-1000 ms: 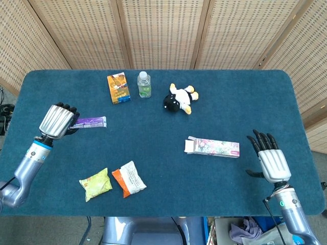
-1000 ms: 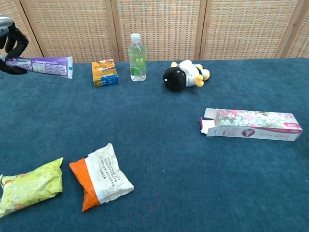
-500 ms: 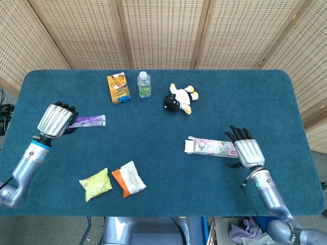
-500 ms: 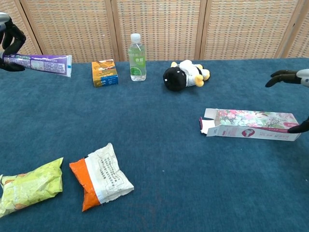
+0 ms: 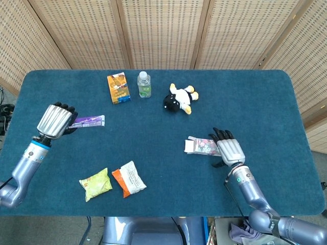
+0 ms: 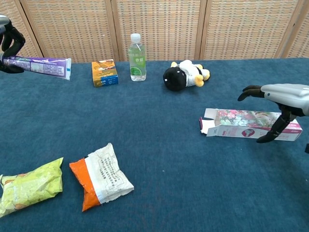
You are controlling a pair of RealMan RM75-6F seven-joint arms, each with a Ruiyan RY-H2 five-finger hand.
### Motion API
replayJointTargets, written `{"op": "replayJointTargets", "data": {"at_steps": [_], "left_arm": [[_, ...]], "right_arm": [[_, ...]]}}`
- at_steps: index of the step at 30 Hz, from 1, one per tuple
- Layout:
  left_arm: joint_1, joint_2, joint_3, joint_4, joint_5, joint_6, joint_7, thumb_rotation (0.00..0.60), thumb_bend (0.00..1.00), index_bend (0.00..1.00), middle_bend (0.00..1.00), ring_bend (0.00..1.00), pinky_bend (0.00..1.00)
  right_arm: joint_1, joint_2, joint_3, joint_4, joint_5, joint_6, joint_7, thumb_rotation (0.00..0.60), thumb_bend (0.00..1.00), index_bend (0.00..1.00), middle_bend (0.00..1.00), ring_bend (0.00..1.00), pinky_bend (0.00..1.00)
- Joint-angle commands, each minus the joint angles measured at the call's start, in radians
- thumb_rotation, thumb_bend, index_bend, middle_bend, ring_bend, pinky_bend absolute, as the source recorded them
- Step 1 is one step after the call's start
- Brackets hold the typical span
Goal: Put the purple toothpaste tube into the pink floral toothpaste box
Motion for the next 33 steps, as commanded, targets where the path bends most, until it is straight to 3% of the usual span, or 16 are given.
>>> {"op": "replayJointTargets", "data": {"at_steps": [1, 9, 15, 18, 21, 23, 33], "left_arm": [[0.002, 0.000, 0.002, 0.006, 0.002, 0.001, 0.001, 0.600, 0.23, 0.81, 0.68, 0.59, 0.55], [0.010, 0.001, 0.006, 0.025, 0.004, 0.002, -0.010, 0.600, 0.23, 0.81, 0.68, 0.59, 0.55], [0.014, -0.003, 0.006, 0.034, 0.004, 0.002, -0.018, 0.600, 0.23, 0.81, 0.68, 0.59, 0.55], [0.014, -0.005, 0.008, 0.038, 0.006, 0.001, -0.020, 0.600, 0.23, 0.81, 0.68, 0.59, 0.55], [0.015, -0.007, 0.008, 0.039, 0.009, 0.002, -0.023, 0.600, 0.23, 0.81, 0.68, 0.59, 0.55], [0.015, -0.008, 0.008, 0.037, 0.011, 0.004, -0.027, 0.600, 0.23, 0.81, 0.68, 0.59, 0.55], [0.012, 0.003, 0.000, -0.003, 0.017, 0.014, -0.037, 0.600, 0.23, 0.81, 0.68, 0.59, 0.55]], "right_arm": [[0.015, -0.021, 0.003, 0.031, 0.021, -0.015, 0.015, 0.600, 0.00, 0.13, 0.00, 0.00, 0.00], [0.040, -0.051, -0.001, 0.121, 0.042, -0.049, 0.045, 0.600, 0.00, 0.14, 0.00, 0.00, 0.00], [0.050, -0.060, 0.002, 0.163, 0.052, -0.055, 0.069, 0.600, 0.00, 0.23, 0.06, 0.00, 0.00], [0.043, -0.066, -0.002, 0.184, 0.040, -0.036, 0.085, 0.600, 0.00, 0.34, 0.19, 0.05, 0.09], [0.034, -0.072, -0.006, 0.199, 0.027, -0.017, 0.104, 0.600, 0.00, 0.47, 0.36, 0.22, 0.29], [0.025, -0.076, -0.008, 0.207, 0.014, -0.001, 0.126, 0.600, 0.00, 0.53, 0.43, 0.31, 0.37], [-0.003, -0.072, -0.025, 0.209, -0.036, 0.022, 0.202, 0.600, 0.00, 0.57, 0.48, 0.35, 0.39]]}}
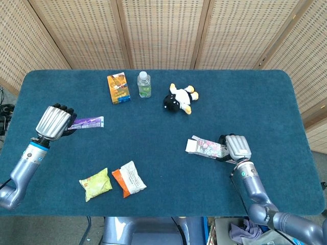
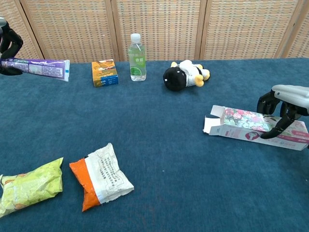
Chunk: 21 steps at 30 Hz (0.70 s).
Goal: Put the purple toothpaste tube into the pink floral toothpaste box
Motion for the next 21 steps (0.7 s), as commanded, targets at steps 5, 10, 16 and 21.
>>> {"op": "replayJointTargets", "data": {"at_steps": [5, 10, 16, 21], "left_arm": [[-0.002, 0.015, -0.005, -0.047, 0.002, 0.000, -0.009, 0.600, 0.23, 0.81, 0.68, 0.59, 0.55], [-0.011, 0.031, -0.010, -0.096, 0.011, -0.002, -0.013, 0.600, 0.23, 0.81, 0.68, 0.59, 0.55], [-0.033, 0.069, -0.022, -0.230, 0.023, -0.014, -0.012, 0.600, 0.23, 0.81, 0.68, 0.59, 0.55], [-0.055, 0.116, -0.035, -0.383, 0.014, -0.055, 0.001, 0.600, 0.23, 0.81, 0.68, 0.59, 0.55]], "right_arm": [[-0.009, 0.018, -0.012, -0.035, -0.057, 0.028, 0.023, 0.600, 0.00, 0.58, 0.48, 0.35, 0.39], [-0.008, 0.047, -0.006, -0.100, -0.108, 0.070, 0.020, 0.600, 0.00, 0.58, 0.49, 0.35, 0.39], [0.001, 0.094, 0.007, -0.220, -0.130, 0.098, -0.017, 0.600, 0.00, 0.59, 0.49, 0.35, 0.39], [0.016, 0.102, 0.013, -0.284, -0.103, 0.098, -0.075, 0.600, 0.00, 0.59, 0.49, 0.35, 0.39]]}}
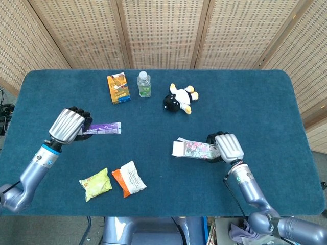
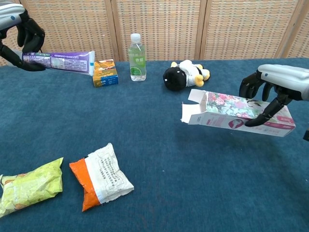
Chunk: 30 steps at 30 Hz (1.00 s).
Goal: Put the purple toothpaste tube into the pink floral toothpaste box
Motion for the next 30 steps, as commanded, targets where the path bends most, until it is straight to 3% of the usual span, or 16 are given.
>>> {"op": "replayJointTargets", "data": {"at_steps": [1, 7, 14, 30], "left_arm": [[-0.026, 0.049, -0.016, -0.133, -0.004, -0.040, 0.021, 0.600, 0.23, 0.81, 0.68, 0.59, 0.55], [-0.053, 0.087, -0.035, -0.289, -0.027, -0.089, 0.080, 0.600, 0.23, 0.81, 0.68, 0.59, 0.55], [-0.076, 0.111, -0.045, -0.378, -0.074, -0.146, 0.158, 0.600, 0.23, 0.81, 0.68, 0.59, 0.55], [-0.143, 0.162, -0.074, -0.539, -0.368, -0.294, 0.370, 0.600, 0.23, 0.81, 0.69, 0.59, 0.55]], "right_arm": [[0.013, 0.007, 0.005, -0.040, 0.023, 0.004, -0.043, 0.600, 0.00, 0.59, 0.49, 0.35, 0.39], [0.036, -0.001, 0.010, -0.096, 0.072, 0.002, -0.112, 0.600, 0.00, 0.59, 0.49, 0.35, 0.39], [0.056, -0.003, 0.021, -0.132, 0.122, 0.006, -0.156, 0.600, 0.00, 0.59, 0.49, 0.35, 0.39], [0.079, 0.002, 0.023, -0.169, 0.180, 0.013, -0.177, 0.600, 0.00, 0.59, 0.49, 0.35, 0.39]]}}
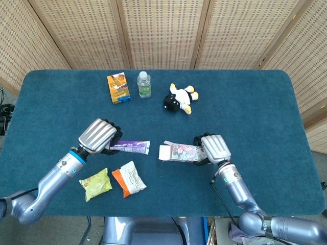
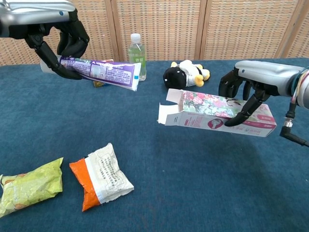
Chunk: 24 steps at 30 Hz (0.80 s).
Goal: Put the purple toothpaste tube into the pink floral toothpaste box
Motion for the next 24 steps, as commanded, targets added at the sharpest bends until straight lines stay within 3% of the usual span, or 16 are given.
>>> {"op": "replayJointTargets", "data": {"at_steps": [1, 13, 24], "left_arm": [[-0.025, -0.003, -0.005, -0.031, -0.080, -0.023, 0.064, 0.600, 0.23, 0.81, 0.69, 0.59, 0.55], [-0.077, -0.060, 0.008, -0.052, -0.256, -0.003, 0.210, 0.600, 0.23, 0.81, 0.69, 0.59, 0.55], [-0.105, -0.142, 0.020, -0.041, -0.310, 0.049, 0.274, 0.600, 0.23, 0.81, 0.69, 0.59, 0.55]], "right_arm": [[0.004, 0.001, 0.000, -0.008, 0.004, 0.003, -0.001, 0.600, 0.00, 0.59, 0.49, 0.35, 0.39], [0.015, 0.003, -0.006, -0.029, 0.018, 0.011, 0.000, 0.600, 0.00, 0.59, 0.49, 0.35, 0.39], [0.023, -0.002, -0.018, -0.033, 0.028, 0.013, 0.002, 0.600, 0.00, 0.59, 0.48, 0.35, 0.39]]}}
